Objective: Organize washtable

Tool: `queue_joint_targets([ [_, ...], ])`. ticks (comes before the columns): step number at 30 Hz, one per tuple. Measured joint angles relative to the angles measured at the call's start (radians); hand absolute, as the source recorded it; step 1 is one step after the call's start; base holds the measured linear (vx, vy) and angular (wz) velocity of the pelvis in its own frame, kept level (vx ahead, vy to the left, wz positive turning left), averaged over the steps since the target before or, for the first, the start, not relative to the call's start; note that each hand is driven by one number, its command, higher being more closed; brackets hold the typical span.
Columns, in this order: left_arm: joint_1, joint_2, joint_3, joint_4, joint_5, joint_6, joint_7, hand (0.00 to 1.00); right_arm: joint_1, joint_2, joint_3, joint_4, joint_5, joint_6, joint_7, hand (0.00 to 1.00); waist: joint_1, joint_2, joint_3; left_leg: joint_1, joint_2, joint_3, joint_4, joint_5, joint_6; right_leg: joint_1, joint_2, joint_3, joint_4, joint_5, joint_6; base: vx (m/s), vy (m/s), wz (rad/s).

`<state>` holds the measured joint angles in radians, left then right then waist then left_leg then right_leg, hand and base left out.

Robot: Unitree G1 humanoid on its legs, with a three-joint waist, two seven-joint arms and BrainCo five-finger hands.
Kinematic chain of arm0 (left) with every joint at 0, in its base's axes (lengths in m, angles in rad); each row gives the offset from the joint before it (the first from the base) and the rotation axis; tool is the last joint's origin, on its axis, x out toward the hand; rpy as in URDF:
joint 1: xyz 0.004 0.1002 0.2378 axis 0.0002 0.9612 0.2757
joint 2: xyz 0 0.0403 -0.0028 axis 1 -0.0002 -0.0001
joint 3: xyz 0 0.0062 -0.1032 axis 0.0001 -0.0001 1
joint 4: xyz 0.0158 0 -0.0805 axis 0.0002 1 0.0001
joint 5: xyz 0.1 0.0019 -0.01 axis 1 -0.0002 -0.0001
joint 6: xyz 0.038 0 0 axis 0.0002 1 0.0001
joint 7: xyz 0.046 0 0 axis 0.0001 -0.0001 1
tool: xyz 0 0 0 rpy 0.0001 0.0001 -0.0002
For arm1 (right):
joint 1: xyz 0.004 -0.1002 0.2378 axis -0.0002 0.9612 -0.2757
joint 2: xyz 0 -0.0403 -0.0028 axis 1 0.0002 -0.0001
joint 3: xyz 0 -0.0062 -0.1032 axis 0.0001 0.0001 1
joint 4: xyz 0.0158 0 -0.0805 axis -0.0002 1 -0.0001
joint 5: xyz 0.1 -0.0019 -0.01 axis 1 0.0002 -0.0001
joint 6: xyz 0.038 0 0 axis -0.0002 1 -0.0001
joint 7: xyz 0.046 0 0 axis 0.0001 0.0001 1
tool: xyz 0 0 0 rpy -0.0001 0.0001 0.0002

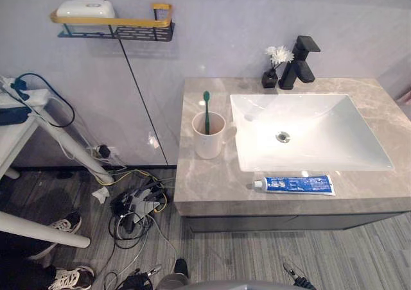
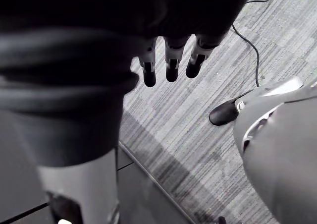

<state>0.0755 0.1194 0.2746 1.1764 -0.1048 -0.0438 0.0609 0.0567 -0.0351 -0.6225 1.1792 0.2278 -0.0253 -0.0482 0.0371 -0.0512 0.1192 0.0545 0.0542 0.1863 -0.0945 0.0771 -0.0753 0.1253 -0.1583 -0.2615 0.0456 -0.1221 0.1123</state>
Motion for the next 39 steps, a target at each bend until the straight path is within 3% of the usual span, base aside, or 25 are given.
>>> queue_joint_targets([
  [6,0.008,-0.040,0.086,-0.010,-0.064,-0.012,0.026,0.00,0.006,0.006,-0.004,-0.006,0.100,-0.018,-0.013,0.00,0.002,0.018,0.008,-0.011,-0.002,-0.016,-0.010,0.002,0.004,0.000,-0.002,-0.021,-0.002,-0.001,-0.001,-0.01,0.001,0.11],
  [9,0.031,-0.082,0.117,-0.111,-0.108,-0.031,0.054,0.00,0.038,0.024,-0.010,-0.061,0.107,-0.030,-0.026,0.00,0.007,0.029,0.018,-0.017,-0.004,-0.030,-0.010,0.004,0.005,0.005,-0.004,-0.040,-0.003,-0.002,0.000,0.00,-0.005,0.16],
  [17,0.047,-0.154,0.119,-0.356,-0.202,-0.086,0.088,0.00,0.087,0.072,0.031,-0.201,0.121,-0.057,-0.039,0.00,0.019,0.027,0.019,-0.014,-0.008,-0.046,-0.009,0.004,0.005,0.035,-0.008,-0.082,-0.006,-0.010,0.001,0.02,-0.011,0.12],
  [22,0.049,-0.168,0.121,-0.350,-0.201,-0.083,0.087,0.00,0.085,0.093,0.031,-0.200,0.137,-0.054,-0.038,0.00,0.020,0.026,0.019,-0.009,-0.008,-0.038,-0.010,0.003,0.005,0.037,-0.018,-0.078,-0.005,-0.010,0.001,0.00,0.004,-0.02],
  [23,0.045,-0.155,0.110,-0.227,-0.192,-0.077,0.087,0.00,0.074,0.084,0.027,-0.150,0.136,-0.051,-0.040,0.00,0.016,0.030,0.012,0.012,-0.013,-0.026,-0.010,0.001,0.007,0.055,-0.011,-0.062,-0.025,-0.004,0.005,0.00,0.000,0.00],
  [30,0.045,-0.152,0.103,-0.224,-0.191,-0.076,0.087,0.00,0.074,0.084,0.027,-0.148,0.136,-0.051,-0.040,0.00,0.013,0.028,0.013,0.025,-0.015,-0.026,-0.010,0.000,0.007,0.068,-0.012,-0.062,-0.025,-0.004,0.005,0.00,0.000,0.00],
  [39,0.044,-0.111,-0.011,-0.217,-0.170,-0.068,0.095,0.00,0.077,0.059,0.048,-0.113,0.144,-0.049,-0.037,0.00,0.000,0.028,0.012,0.063,-0.021,-0.041,-0.010,0.000,0.010,0.107,-0.017,-0.071,-0.018,-0.007,0.004,-0.01,0.002,0.03],
])
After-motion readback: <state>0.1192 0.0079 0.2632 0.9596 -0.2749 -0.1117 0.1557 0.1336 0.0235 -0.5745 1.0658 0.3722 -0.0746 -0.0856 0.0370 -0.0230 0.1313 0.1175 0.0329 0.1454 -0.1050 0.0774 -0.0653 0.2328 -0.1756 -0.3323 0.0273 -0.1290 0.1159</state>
